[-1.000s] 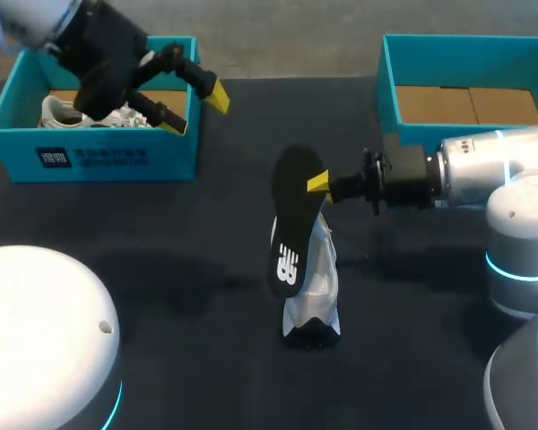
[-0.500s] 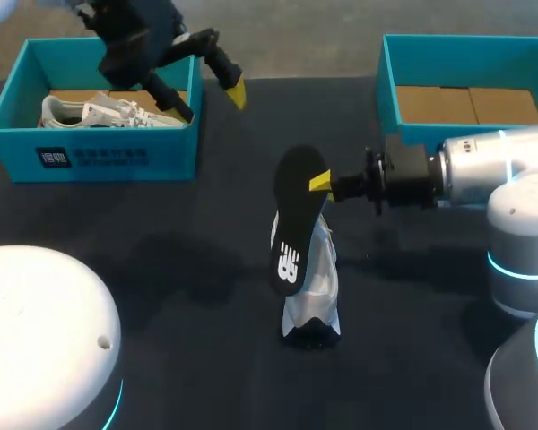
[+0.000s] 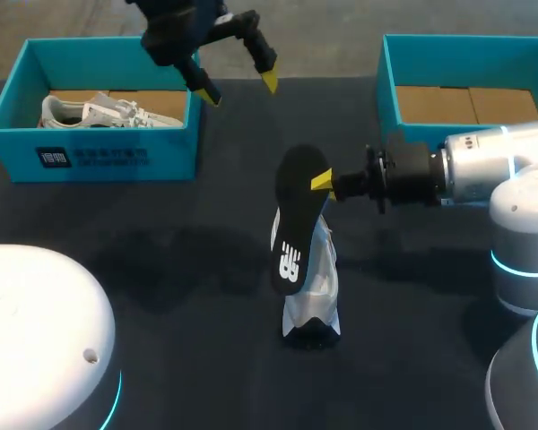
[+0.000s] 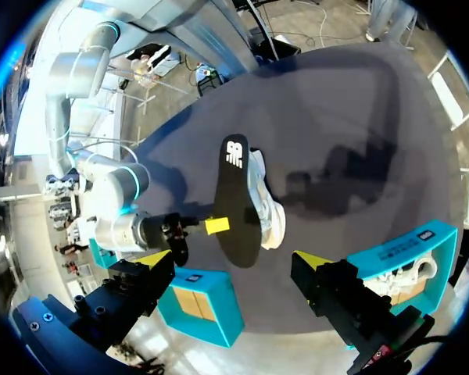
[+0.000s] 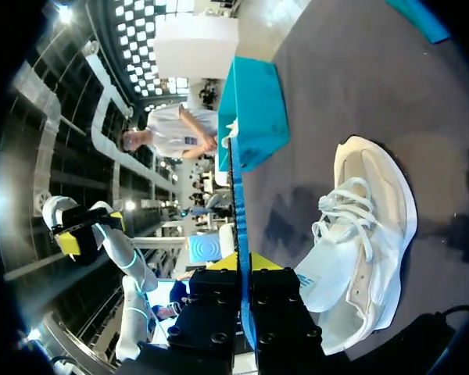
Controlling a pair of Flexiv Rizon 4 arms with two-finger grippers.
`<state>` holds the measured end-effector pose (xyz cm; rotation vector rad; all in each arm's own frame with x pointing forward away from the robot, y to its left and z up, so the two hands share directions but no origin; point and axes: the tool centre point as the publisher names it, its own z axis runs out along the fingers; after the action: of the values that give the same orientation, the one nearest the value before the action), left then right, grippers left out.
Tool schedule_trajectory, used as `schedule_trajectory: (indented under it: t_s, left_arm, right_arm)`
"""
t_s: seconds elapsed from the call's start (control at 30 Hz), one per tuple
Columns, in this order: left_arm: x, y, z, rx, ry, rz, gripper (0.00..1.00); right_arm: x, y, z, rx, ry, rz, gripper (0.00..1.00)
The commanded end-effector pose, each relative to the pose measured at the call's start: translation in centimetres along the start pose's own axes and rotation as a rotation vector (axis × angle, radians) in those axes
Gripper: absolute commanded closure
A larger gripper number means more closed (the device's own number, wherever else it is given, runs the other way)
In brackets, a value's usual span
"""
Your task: Take the shoe out of the shoebox, open the shoe tongue, remove and reinsert the insole, then place the shoe into the shoebox
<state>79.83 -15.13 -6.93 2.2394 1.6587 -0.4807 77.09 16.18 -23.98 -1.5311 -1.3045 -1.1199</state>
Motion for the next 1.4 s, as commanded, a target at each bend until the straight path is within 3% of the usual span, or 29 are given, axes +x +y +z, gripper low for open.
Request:
schedule_trajectory:
  t_s: [0.03, 0.3, 0.8, 0.9, 1.1, 1.17, 1.23, 1.27, 1.33, 1.37, 1.4]
  left_arm:
    - [-1.7, 1.1, 0.1, 0.036, 0.099, 0.011, 0.00]
    - [-3.1, 0.8, 1.0, 0.108, 0.179, 0.051, 0.00]
    - [-4.0, 0.1, 1.7, 0.105, 0.231, 0.075, 0.00]
    - [-4.6, 0.5, 1.6, 0.046, 0.184, 0.081, 0.00]
    - [-5.3, 0.5, 1.7, -0.110, -0.061, 0.030, 0.00]
    - [-4.9, 0.3, 1.6, -0.163, -0.172, 0.003, 0.00]
    - [-4.9, 0.3, 1.5, -0.166, -0.190, -0.010, 0.00]
    - [-4.4, 0.3, 1.4, -0.221, -0.299, -0.036, 0.00]
    - [-4.3, 0.3, 1.3, -0.229, -0.315, -0.046, 0.00]
    - [-3.9, 0.5, 1.1, -0.266, -0.403, -0.065, 0.00]
    - [-3.9, 0.5, 1.1, -0.269, -0.419, -0.068, 0.00]
  right_arm:
    - [0.0, 0.0, 0.2, -0.002, -0.002, 0.001, 1.00]
    - [0.0, 0.0, 0.2, -0.002, -0.002, 0.001, 1.00]
    - [0.0, 0.0, 0.2, -0.002, -0.002, 0.001, 1.00]
    - [0.0, 0.0, 0.2, -0.002, -0.002, 0.001, 1.00]
    - [0.0, 0.0, 0.2, -0.002, -0.002, 0.001, 1.00]
    - [0.0, 0.0, 0.2, -0.002, -0.002, 0.001, 1.00]
    - [0.0, 0.0, 0.2, -0.002, -0.002, 0.001, 1.00]
    - [0.0, 0.0, 0.2, -0.002, -0.002, 0.001, 1.00]
    - [0.0, 0.0, 0.2, -0.002, -0.002, 0.001, 1.00]
    - [0.0, 0.0, 0.2, -0.002, -0.002, 0.001, 1.00]
    - [0.0, 0.0, 0.2, -0.002, -0.002, 0.001, 1.00]
